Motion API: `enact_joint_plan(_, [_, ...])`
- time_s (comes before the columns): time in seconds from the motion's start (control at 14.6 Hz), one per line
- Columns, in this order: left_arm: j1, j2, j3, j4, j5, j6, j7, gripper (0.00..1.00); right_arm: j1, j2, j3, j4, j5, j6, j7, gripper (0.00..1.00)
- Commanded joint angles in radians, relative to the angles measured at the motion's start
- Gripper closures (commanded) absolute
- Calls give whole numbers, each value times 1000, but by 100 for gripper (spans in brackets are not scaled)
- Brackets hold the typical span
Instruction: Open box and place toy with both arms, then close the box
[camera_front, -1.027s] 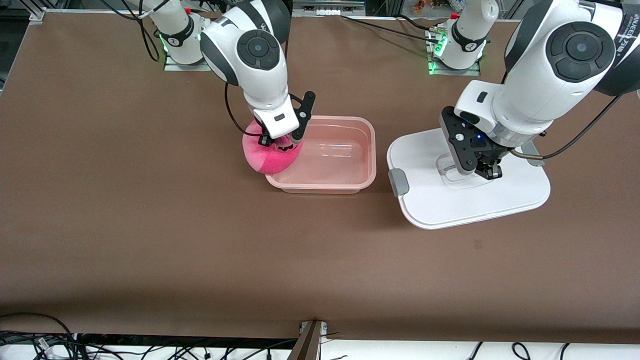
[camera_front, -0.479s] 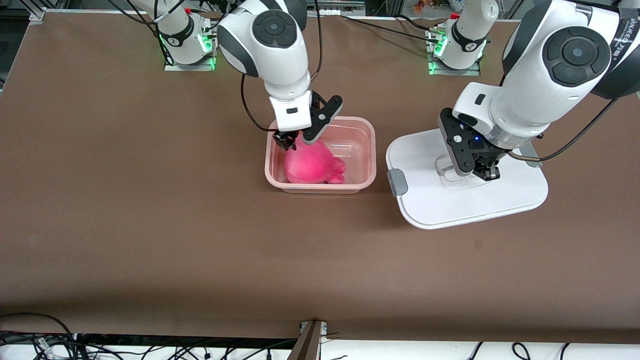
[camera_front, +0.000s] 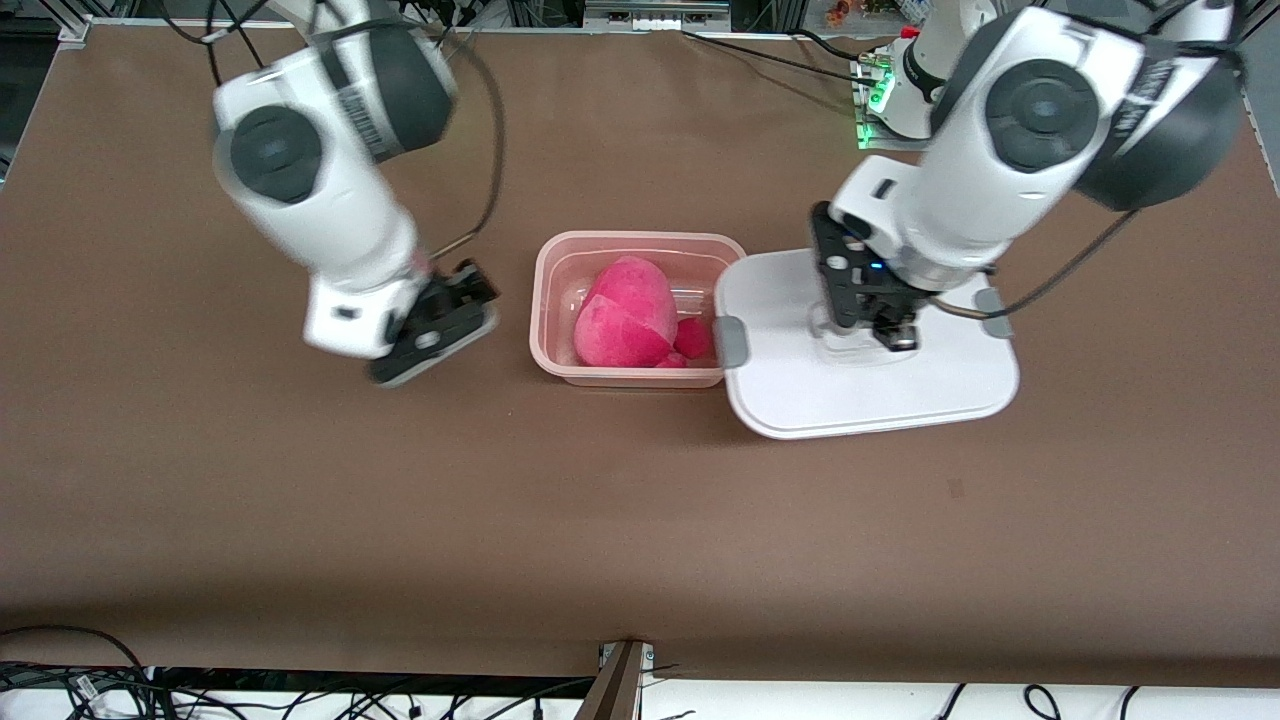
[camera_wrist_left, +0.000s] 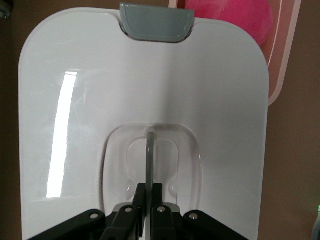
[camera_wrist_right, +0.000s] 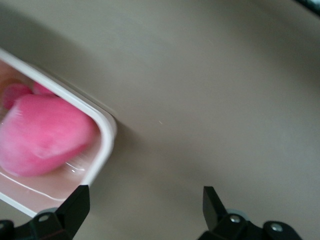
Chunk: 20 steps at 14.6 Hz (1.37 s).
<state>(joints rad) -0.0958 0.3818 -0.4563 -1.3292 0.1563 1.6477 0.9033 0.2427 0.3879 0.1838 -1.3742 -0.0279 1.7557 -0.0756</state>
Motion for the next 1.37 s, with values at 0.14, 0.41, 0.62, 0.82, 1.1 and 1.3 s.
enact_joint_plan(0.14, [-172,78,2,22,-12,98,-75,100,-37,-27,-134,33,45,-151,16,0])
enact_joint_plan(0.41, [-286,163,2,21,-11,196,-168,100,-59,-30,-224,69,49,-214,17,0])
enact_joint_plan(0.62, [-303,222,2,21,-12,263,-199,100,-124,-69,-221,93,36,-292,17,0])
enact_joint_plan(0.82, [-358,256,4,9,-8,294,-199,100,-201,-115,-219,80,39,-305,10,0])
enact_joint_plan(1.1, [-372,281,5,7,-7,302,-199,100,-247,-187,-231,35,43,-334,8,0])
enact_joint_plan(1.3, [-369,282,10,5,-4,299,-198,100,-247,-213,-227,18,34,-381,8,0])
